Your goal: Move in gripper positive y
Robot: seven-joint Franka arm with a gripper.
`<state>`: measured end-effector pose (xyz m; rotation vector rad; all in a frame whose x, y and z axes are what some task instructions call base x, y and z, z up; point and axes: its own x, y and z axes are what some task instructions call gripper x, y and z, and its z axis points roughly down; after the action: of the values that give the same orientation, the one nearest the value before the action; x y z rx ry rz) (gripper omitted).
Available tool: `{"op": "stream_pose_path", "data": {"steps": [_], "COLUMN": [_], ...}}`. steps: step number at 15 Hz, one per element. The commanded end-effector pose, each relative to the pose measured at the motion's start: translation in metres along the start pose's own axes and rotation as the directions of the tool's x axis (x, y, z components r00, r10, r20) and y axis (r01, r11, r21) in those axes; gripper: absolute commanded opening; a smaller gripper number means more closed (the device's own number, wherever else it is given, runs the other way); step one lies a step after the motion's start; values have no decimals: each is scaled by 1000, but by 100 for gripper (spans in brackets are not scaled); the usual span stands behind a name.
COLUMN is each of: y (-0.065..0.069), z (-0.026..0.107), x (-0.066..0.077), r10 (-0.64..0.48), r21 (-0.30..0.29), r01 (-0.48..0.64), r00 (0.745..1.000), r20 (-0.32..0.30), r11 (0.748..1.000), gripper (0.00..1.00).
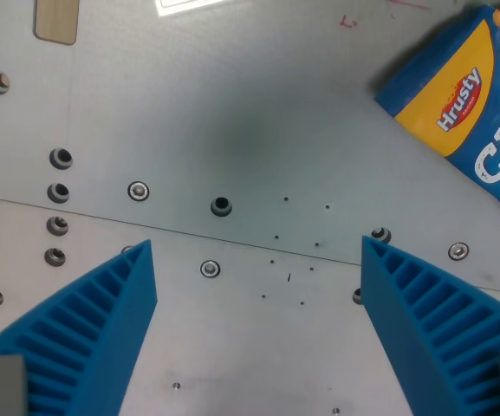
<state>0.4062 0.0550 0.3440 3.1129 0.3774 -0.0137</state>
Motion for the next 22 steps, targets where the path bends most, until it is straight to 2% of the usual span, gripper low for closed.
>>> {"op": "stream_pose_path", "data": {"steps": [1,22], "y": [5,110], "z": [-3,-3], "x": [0,0], "r10": [0,0], "r21": [-1,-1], "r01": [0,0], "r00": [1000,1000], "r20": [-6,-6], "r11": [1000,1000], "gripper": [100,100]}}
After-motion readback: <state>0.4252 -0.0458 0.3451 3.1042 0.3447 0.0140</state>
